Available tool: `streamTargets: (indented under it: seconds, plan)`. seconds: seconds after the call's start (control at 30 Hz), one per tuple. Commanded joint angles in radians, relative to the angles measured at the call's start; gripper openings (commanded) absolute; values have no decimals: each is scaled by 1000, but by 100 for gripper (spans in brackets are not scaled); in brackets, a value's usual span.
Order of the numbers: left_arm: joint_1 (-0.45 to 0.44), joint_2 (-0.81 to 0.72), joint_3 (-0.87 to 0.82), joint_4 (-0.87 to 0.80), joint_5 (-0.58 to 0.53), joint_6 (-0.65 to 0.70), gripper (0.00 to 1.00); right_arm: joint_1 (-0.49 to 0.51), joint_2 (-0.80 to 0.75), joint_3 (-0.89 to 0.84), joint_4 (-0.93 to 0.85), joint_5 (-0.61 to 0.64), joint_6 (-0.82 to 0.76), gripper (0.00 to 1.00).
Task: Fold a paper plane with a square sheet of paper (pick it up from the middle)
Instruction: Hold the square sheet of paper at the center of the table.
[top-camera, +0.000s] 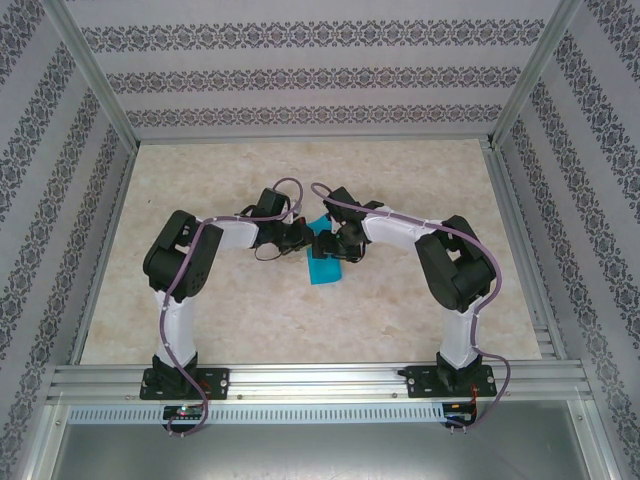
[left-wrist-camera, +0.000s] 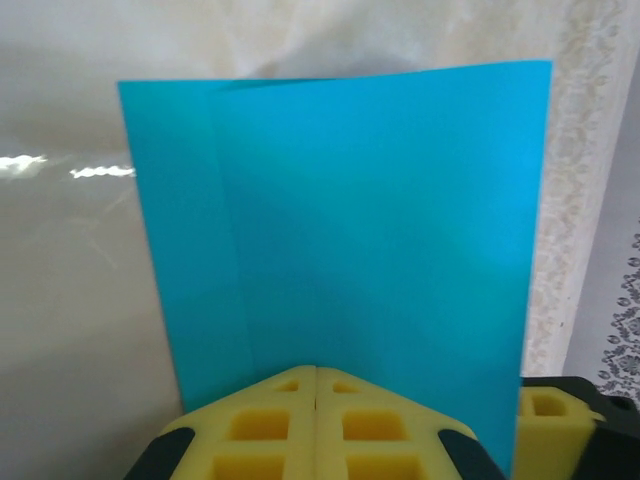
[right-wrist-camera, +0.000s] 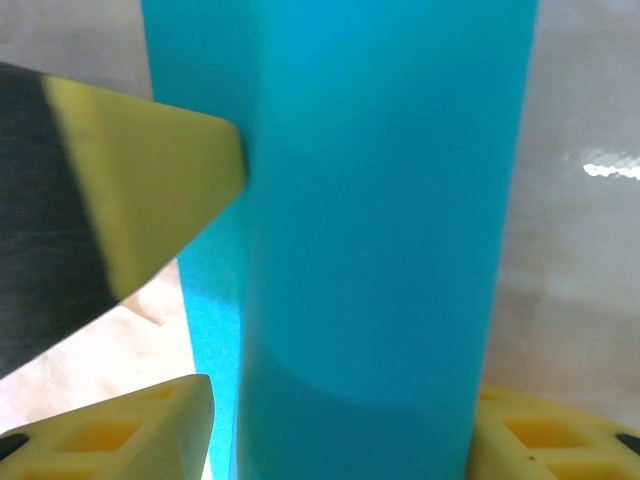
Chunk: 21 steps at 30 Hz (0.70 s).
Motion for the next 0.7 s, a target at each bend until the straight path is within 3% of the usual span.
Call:
streamTargets:
  seconds: [0.0,0.33,0.67]
  plan:
    - [-12,21,25,-54,-19,36,0,6,-10,24,-4,-13,8,60]
    - [-15,26,51,-119,-41,68,0,-41,-79,10,-9,-12,12,66]
    - [-15,19,67,-162,-41,94,0,-132,-47,-23,81,-195,-1,61]
